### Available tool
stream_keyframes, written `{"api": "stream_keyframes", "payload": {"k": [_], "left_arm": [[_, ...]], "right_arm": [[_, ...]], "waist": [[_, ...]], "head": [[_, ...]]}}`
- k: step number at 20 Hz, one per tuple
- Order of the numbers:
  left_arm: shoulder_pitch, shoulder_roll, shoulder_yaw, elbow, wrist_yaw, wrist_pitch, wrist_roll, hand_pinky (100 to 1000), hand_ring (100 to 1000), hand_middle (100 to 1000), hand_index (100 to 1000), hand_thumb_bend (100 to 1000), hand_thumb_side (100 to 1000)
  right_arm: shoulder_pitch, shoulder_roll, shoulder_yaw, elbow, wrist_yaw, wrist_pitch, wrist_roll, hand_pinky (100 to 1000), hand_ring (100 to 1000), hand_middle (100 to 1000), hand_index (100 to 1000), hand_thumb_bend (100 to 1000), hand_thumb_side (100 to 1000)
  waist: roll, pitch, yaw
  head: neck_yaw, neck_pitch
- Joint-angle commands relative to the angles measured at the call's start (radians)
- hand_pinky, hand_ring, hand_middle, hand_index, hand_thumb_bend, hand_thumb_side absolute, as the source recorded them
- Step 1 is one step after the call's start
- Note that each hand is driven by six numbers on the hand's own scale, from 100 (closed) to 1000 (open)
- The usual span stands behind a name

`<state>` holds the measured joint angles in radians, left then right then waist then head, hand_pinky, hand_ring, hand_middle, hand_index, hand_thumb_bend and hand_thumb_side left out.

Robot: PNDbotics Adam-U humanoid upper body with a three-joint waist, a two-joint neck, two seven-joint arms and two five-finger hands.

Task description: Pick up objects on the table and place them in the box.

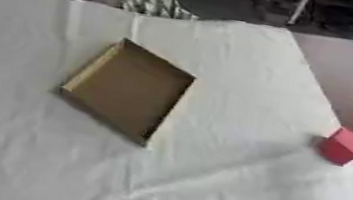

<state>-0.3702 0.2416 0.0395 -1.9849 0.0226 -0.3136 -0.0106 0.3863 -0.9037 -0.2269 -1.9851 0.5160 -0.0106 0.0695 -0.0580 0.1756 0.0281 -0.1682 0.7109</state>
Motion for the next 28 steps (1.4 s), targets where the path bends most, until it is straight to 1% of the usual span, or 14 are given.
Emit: {"api": "stream_keyframes", "payload": {"k": [1, 2, 3, 4, 5, 7, 9, 13, 16, 20, 26, 28], "left_arm": [[-0.008, 0.001, -0.001, -0.015, 0.007, 0.001, -0.006, 546, 702, 649, 788, 100, 682], [-0.008, 0.001, -0.002, -0.015, 0.008, 0.001, -0.007, 546, 702, 649, 788, 100, 682], [-0.008, 0.0, -0.002, -0.015, 0.008, 0.001, -0.008, 546, 702, 649, 788, 100, 682], [-0.008, 0.0, -0.002, -0.015, 0.009, 0.002, -0.008, 546, 702, 649, 788, 100, 682], [-0.008, -0.001, -0.002, -0.015, 0.009, 0.002, -0.009, 546, 702, 649, 787, 100, 682], [-0.007, -0.001, -0.003, -0.015, 0.01, 0.003, -0.01, 546, 702, 649, 787, 100, 682], [-0.006, -0.003, -0.004, -0.015, 0.012, 0.005, -0.012, 546, 702, 649, 787, 100, 682], [-0.004, -0.006, -0.004, -0.015, 0.012, 0.01, -0.014, 545, 701, 648, 782, 100, 683], [-0.005, -0.007, -0.005, -0.015, 0.012, 0.011, -0.015, 545, 701, 649, 776, 100, 682], [-0.006, -0.008, -0.006, -0.015, 0.012, 0.012, -0.017, 544, 701, 648, 773, 100, 683], [-0.005, -0.014, -0.008, -0.015, 0.014, 0.017, -0.022, 543, 701, 648, 772, 100, 684], [-0.005, -0.015, -0.008, -0.015, 0.014, 0.018, -0.023, 543, 701, 648, 772, 100, 684]], "right_arm": [[-0.009, -0.053, -0.005, -0.015, -0.022, 0.01, 0.025, 918, 926, 945, 966, 100, 461], [-0.012, -0.059, -0.003, -0.015, -0.025, 0.015, 0.036, 920, 931, 949, 971, 100, 401], [-0.015, -0.065, -0.001, -0.015, -0.025, 0.02, 0.048, 921, 937, 953, 973, 116, 362], [-0.018, -0.069, -0.001, -0.015, -0.024, 0.026, 0.058, 921, 942, 956, 977, 130, 331], [-0.021, -0.074, -0.001, -0.015, -0.024, 0.033, 0.066, 921, 942, 956, 977, 131, 327], [-0.027, -0.081, -0.002, -0.015, -0.026, 0.046, 0.076, 921, 942, 956, 980, 128, 376], [-0.033, -0.09, -0.003, -0.015, -0.036, 0.061, 0.086, 923, 948, 960, 981, 115, 452], [-0.048, -0.112, -0.005, -0.015, -0.065, 0.1, 0.12, 924, 954, 962, 987, 100, 559], [-0.061, -0.129, -0.005, -0.015, -0.091, 0.127, 0.145, 924, 956, 961, 987, 100, 579], [-0.075, -0.143, 0.004, -0.015, -0.123, 0.156, 0.184, 924, 960, 961, 988, 100, 629], [-0.095, -0.152, 0.019, -0.015, -0.162, 0.164, 0.225, 927, 966, 964, 987, 100, 689], [-0.103, -0.156, 0.023, -0.011, -0.172, 0.162, 0.236, 928, 971, 967, 989, 100, 735]], "waist": [[-0.001, -0.011, 0.001], [-0.001, -0.011, 0.001], [-0.001, -0.012, 0.001], [-0.001, -0.012, 0.001], [-0.001, -0.012, 0.001], [-0.002, -0.012, 0.001], [-0.002, -0.011, 0.001], [-0.002, -0.01, 0.001], [-0.001, -0.01, 0.002], [0.0, -0.007, 0.005], [0.001, -0.003, 0.008], [0.002, -0.003, 0.01]], "head": [[-0.002, 0.007], [-0.002, 0.007], [-0.003, 0.007], [-0.004, 0.007], [-0.004, 0.007], [-0.004, 0.008], [-0.005, 0.007], [-0.007, 0.007], [-0.008, 0.006], [-0.011, 0.006], [-0.014, 0.005], [-0.015, 0.005]]}}
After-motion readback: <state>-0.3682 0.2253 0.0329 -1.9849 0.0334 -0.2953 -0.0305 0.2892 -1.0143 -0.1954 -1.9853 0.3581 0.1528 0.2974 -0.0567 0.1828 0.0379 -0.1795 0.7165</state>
